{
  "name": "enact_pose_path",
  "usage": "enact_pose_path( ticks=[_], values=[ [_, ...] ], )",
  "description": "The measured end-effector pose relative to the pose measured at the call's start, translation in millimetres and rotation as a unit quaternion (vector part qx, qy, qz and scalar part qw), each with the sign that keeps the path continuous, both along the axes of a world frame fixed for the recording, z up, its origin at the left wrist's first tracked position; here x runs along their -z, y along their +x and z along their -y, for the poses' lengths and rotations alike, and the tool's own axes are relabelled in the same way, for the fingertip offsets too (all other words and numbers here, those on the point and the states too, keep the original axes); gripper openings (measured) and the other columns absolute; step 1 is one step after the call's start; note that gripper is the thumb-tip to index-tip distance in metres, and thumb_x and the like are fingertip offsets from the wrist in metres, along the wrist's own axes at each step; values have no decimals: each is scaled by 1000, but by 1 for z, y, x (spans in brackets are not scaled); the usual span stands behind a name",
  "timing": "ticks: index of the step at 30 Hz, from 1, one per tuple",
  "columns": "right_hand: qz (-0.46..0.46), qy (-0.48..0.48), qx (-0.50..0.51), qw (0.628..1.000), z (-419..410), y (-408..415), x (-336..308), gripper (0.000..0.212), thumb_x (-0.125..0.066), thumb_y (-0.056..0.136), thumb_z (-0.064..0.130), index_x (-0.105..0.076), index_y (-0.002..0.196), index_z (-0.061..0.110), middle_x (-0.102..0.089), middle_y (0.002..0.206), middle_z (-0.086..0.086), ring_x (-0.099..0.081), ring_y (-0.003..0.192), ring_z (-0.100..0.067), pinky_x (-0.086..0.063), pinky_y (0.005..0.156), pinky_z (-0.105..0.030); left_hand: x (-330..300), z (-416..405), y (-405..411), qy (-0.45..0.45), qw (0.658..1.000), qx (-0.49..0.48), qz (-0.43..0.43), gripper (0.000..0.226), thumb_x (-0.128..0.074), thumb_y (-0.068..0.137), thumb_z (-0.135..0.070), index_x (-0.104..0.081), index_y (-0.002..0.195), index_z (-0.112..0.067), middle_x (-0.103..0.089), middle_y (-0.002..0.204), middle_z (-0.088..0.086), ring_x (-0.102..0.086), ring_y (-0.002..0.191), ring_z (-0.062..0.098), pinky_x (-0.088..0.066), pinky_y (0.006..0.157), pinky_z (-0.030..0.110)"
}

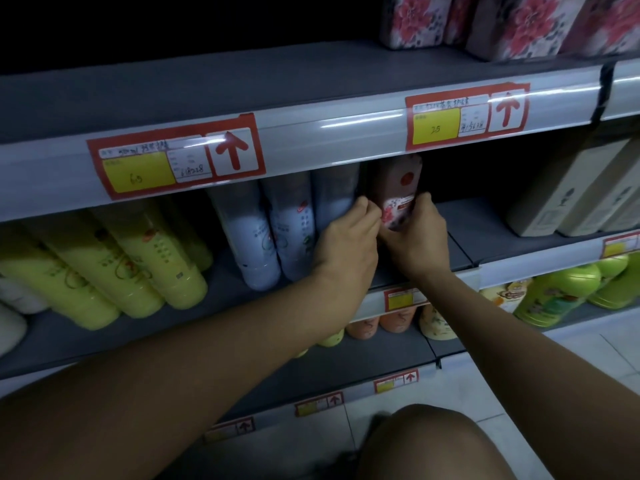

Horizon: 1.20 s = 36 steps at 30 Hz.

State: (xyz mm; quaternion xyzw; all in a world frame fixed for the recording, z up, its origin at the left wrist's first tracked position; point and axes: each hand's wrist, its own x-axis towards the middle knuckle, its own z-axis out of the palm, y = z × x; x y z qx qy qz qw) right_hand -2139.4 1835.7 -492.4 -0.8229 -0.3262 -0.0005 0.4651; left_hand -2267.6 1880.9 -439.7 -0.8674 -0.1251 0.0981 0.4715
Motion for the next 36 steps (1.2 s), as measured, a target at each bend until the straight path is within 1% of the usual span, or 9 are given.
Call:
enact_pose_path(
  ticks=[4, 7, 10, 15, 20, 23, 27, 31, 36],
  values=[
    [0, -28, -4, 1000, -2, 0, 6, 59, -83, 76, 48, -48, 108, 12, -65, 113, -17, -63, 103, -39, -53, 80, -45, 1, -1, -3, -11, 1000, -4, 9, 53, -40, 109, -33, -43, 154, -4, -32, 161, 16, -19, 151, 39, 0, 127, 50],
    [2, -41, -10, 999, 0, 0, 10, 60, -85, 74, 41, -50, 114, 13, -66, 114, -15, -62, 107, -36, -54, 84, -43, 1, -1, -7, -10, 1000, 0, 1, 53, -38, 111, -30, -38, 156, -2, -29, 165, 18, -14, 156, 39, 10, 127, 51],
    [25, -50, -6, 998, 1, -1, 11, 56, -80, 75, 38, -47, 113, 14, -64, 112, -13, -53, 112, -36, -51, 87, -45, -1, -5, -8, -24, 1000, 7, -2, 51, -35, 112, -25, -34, 157, -1, -28, 165, 19, -11, 158, 40, 16, 123, 50],
    [12, -73, 2, 997, -4, 1, 12, 60, -83, 77, 44, -45, 116, 18, -61, 113, -14, -56, 110, -36, -52, 86, -47, 2, -8, -7, -26, 999, 17, 6, 50, -36, 112, -26, -39, 155, -3, -33, 162, 16, -16, 156, 39, 14, 125, 51],
    [23, -123, 15, 992, -10, 0, 9, 61, -81, 80, 50, -48, 119, 17, -61, 115, -16, -61, 109, -38, -49, 83, -43, 3, -7, -8, -49, 998, 25, 11, 52, -36, 112, -26, -34, 157, 0, -27, 166, 19, -11, 158, 41, 15, 124, 51],
    [29, -116, 5, 993, -9, -1, 8, 59, -78, 81, 51, -48, 116, 15, -61, 114, -17, -61, 108, -39, -50, 83, -44, 10, -7, -18, -93, 993, 40, 58, 48, -42, 109, -19, -42, 153, 1, -27, 166, 23, -9, 159, 42, 16, 124, 51],
    [38, -88, -10, 995, -8, -3, 10, 54, -75, 80, 49, -48, 109, 13, -64, 111, -19, -59, 110, -41, -52, 83, -45, 20, -2, -53, -167, 972, 101, 133, 36, -56, 94, -14, -68, 126, -2, -54, 145, 25, -35, 149, 43, -3, 131, 51],
    [39, -105, 9, 994, -8, -4, 11, 57, -76, 81, 51, -48, 113, 12, -62, 114, -22, -59, 110, -44, -50, 85, -46, 34, 15, -90, -270, 936, 150, 171, 25, -61, 82, -11, -73, 102, -4, -66, 115, 21, -53, 128, 41, -16, 129, 49],
    [38, -115, 6, 993, -6, -5, 10, 59, -78, 81, 49, -50, 114, 9, -62, 114, -26, -58, 112, -45, -49, 85, -46, 61, 31, -134, -306, 918, 150, 203, 27, -59, 81, -12, -71, 105, -8, -66, 104, 14, -58, 113, 36, -24, 127, 48]
  ],
)
